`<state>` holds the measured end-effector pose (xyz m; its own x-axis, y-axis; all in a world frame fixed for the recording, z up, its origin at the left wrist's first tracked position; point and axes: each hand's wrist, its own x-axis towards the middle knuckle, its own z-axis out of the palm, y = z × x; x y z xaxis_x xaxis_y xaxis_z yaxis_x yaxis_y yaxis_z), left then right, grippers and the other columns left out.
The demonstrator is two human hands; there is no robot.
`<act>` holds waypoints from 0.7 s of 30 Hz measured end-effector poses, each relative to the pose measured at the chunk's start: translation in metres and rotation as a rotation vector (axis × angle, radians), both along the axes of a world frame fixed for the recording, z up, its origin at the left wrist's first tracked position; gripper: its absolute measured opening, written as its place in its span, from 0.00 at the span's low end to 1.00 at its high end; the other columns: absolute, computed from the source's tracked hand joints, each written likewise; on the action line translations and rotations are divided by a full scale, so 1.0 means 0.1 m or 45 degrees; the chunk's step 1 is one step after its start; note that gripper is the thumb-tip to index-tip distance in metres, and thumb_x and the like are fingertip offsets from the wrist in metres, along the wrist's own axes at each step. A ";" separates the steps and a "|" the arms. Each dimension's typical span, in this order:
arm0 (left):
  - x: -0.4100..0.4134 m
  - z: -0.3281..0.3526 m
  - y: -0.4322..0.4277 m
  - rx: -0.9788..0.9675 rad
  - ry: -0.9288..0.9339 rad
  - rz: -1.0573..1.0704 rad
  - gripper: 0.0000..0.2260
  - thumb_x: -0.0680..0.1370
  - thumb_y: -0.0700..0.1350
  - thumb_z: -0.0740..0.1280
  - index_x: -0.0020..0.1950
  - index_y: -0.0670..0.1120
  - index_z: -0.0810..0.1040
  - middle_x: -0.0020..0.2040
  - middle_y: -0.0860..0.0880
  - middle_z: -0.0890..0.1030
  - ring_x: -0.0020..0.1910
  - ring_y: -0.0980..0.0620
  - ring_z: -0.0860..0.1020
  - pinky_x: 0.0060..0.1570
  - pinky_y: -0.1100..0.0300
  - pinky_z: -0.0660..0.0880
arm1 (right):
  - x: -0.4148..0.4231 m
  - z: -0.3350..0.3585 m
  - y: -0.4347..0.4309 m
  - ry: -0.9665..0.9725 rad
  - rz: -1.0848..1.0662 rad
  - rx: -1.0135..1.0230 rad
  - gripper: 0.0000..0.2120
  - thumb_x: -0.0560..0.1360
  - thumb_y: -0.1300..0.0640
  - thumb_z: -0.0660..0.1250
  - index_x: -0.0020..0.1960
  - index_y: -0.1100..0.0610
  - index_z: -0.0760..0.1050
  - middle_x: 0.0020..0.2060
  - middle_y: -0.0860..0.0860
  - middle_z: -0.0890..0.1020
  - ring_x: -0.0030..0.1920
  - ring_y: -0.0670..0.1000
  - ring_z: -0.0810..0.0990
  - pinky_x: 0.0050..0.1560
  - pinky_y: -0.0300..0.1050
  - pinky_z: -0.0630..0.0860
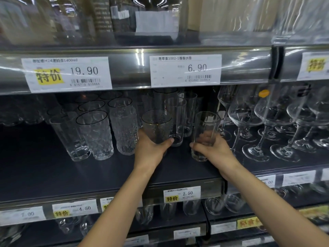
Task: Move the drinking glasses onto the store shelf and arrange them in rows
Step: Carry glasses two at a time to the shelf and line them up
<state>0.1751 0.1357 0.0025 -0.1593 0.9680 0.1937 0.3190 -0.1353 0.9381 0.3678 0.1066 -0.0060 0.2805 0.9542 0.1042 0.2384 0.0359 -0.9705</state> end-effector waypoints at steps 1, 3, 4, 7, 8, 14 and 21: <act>-0.01 -0.01 0.01 0.006 -0.005 -0.009 0.31 0.66 0.49 0.81 0.62 0.49 0.68 0.56 0.53 0.79 0.57 0.53 0.78 0.57 0.61 0.73 | -0.01 0.00 -0.01 0.013 0.016 0.008 0.19 0.67 0.55 0.80 0.50 0.47 0.73 0.49 0.48 0.83 0.50 0.47 0.83 0.50 0.42 0.77; -0.04 -0.04 0.00 0.027 -0.003 -0.031 0.29 0.65 0.49 0.81 0.60 0.49 0.71 0.53 0.56 0.81 0.54 0.57 0.79 0.53 0.64 0.74 | -0.01 0.01 -0.04 0.037 0.045 0.026 0.20 0.67 0.57 0.79 0.52 0.47 0.72 0.49 0.48 0.83 0.49 0.46 0.83 0.45 0.38 0.75; -0.05 -0.06 -0.02 0.041 -0.002 -0.042 0.29 0.64 0.50 0.81 0.60 0.49 0.73 0.52 0.57 0.82 0.53 0.59 0.80 0.52 0.64 0.76 | -0.01 0.02 -0.07 0.048 0.059 0.034 0.22 0.67 0.58 0.79 0.55 0.47 0.72 0.49 0.48 0.83 0.49 0.46 0.83 0.45 0.37 0.75; -0.11 -0.09 -0.12 0.050 0.024 -0.064 0.27 0.63 0.54 0.80 0.59 0.51 0.77 0.49 0.58 0.84 0.50 0.63 0.81 0.50 0.64 0.78 | -0.03 0.07 -0.16 0.035 0.112 0.069 0.26 0.66 0.57 0.80 0.59 0.47 0.72 0.50 0.48 0.83 0.51 0.46 0.83 0.50 0.42 0.78; -0.14 -0.07 -0.16 0.062 0.027 -0.069 0.26 0.63 0.54 0.80 0.58 0.51 0.77 0.48 0.58 0.84 0.49 0.63 0.82 0.48 0.66 0.78 | -0.05 0.09 -0.19 0.023 0.136 0.078 0.27 0.66 0.56 0.80 0.60 0.46 0.72 0.50 0.48 0.83 0.51 0.45 0.83 0.53 0.44 0.78; -0.48 0.21 -0.57 0.157 0.031 -0.007 0.28 0.62 0.50 0.81 0.57 0.50 0.73 0.47 0.56 0.82 0.46 0.63 0.80 0.40 0.75 0.72 | -0.42 0.29 -0.42 0.035 0.346 0.138 0.23 0.68 0.61 0.78 0.58 0.50 0.73 0.49 0.51 0.84 0.51 0.46 0.84 0.50 0.43 0.81; -1.19 0.33 -1.17 0.178 -0.156 0.124 0.30 0.63 0.48 0.82 0.59 0.57 0.72 0.49 0.65 0.82 0.47 0.67 0.81 0.42 0.75 0.74 | -1.22 0.34 -0.54 0.169 0.644 0.146 0.25 0.67 0.60 0.80 0.58 0.46 0.73 0.48 0.49 0.84 0.49 0.46 0.84 0.45 0.36 0.79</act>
